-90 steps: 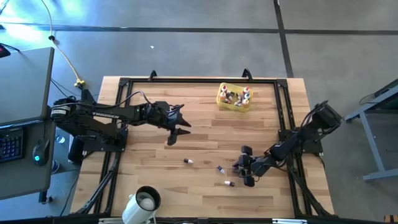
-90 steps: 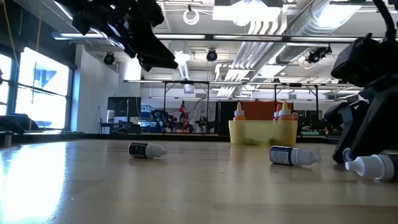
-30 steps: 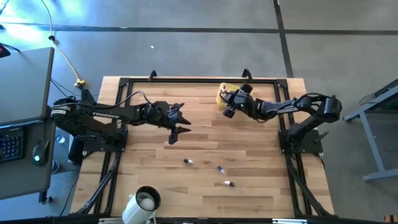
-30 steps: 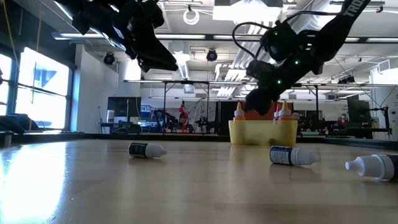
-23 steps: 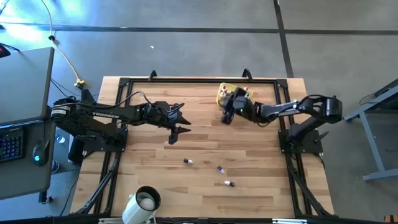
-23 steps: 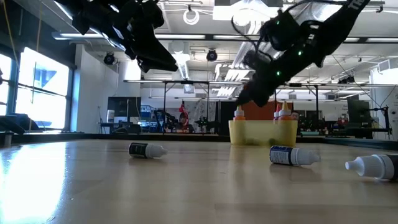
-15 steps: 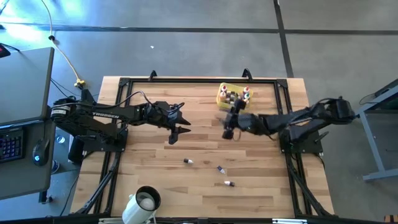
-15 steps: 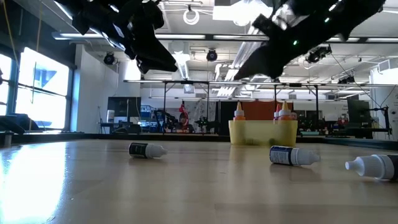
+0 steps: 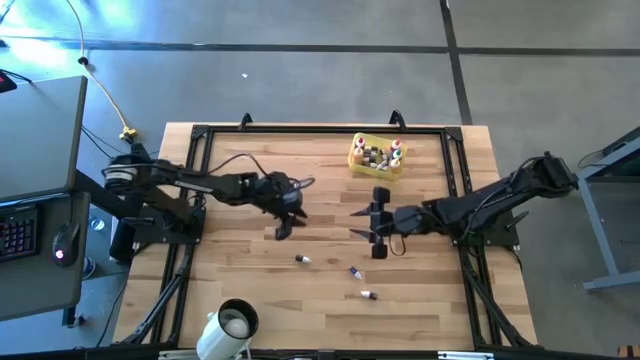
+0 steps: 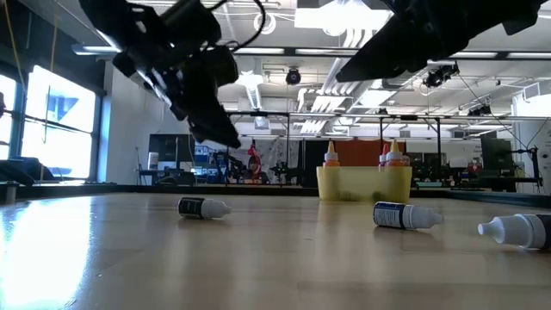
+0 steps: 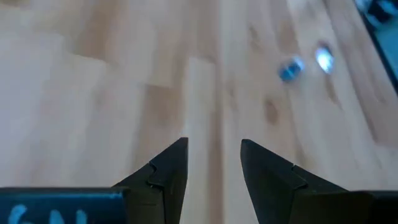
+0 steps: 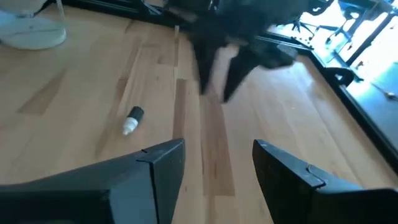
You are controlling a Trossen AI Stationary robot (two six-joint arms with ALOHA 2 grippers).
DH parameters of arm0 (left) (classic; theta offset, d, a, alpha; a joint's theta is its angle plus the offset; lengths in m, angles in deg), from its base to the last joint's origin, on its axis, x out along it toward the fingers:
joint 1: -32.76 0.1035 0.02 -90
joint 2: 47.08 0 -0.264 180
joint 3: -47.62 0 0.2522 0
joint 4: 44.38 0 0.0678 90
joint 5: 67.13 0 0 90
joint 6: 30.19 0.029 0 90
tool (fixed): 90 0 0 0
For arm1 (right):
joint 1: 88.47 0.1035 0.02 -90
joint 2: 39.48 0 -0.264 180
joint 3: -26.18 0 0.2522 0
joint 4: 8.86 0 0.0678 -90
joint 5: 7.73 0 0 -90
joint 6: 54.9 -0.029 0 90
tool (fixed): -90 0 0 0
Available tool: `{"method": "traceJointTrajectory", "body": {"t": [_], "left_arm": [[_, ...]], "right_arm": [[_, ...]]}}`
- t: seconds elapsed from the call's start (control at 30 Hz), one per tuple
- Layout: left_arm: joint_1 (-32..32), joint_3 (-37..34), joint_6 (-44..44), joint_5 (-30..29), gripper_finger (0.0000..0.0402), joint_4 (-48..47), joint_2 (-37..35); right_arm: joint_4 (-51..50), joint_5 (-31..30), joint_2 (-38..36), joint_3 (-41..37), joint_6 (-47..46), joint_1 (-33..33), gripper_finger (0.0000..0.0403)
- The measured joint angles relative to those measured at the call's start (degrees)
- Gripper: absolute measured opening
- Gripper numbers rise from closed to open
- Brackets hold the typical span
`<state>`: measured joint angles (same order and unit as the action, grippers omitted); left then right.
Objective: Pick & Place food coloring
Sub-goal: Put the small blue food coloring bottle into the yellow bin
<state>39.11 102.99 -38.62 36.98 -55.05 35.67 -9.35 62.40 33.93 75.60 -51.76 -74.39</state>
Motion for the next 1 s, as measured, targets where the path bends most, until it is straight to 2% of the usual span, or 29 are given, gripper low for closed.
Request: {"method": "traceJointTrajectory", "body": {"t": [0.13, 0.3, 0.4, 0.6, 0.7, 1.0], "left_arm": [[-2.47, 0.0, 2.97, 9.38, 0.0147, 0.38, 4.06], [-8.47, 0.0, 4.12, 10.82, 0.0147, 0.08, 7.1], [-12.16, -0.02, 4.12, 7.44, 0.0147, 0.43, 8.38], [-17.27, -0.02, 4.31, -6.26, 0.0147, 0.28, 10.16], [-18.16, -0.04, 4.33, -10.33, 0.0147, 0.37, 10.2], [-18.09, -0.04, 3.68, -8.64, 0.0146, 0.26, 10.2]], "right_arm": [[-0.28, -1.73, 0.0, 0.0, 0.76, 0.24, 0.0183], [-0.58, -1.85, 0.0, -0.02, 0.8, 0.22, 0.0183], [-0.6, -1.84, 0.0, -0.02, 0.8, 0.22, 0.0183], [-0.6, -1.84, 0.0, -0.02, 0.8, 0.22, 0.0183], [-0.6, -1.83, 0.0, -0.02, 0.8, 0.22, 0.0183], [-0.6, -1.82, 0.0, -0.02, 0.79, 0.22, 0.0183]]}}
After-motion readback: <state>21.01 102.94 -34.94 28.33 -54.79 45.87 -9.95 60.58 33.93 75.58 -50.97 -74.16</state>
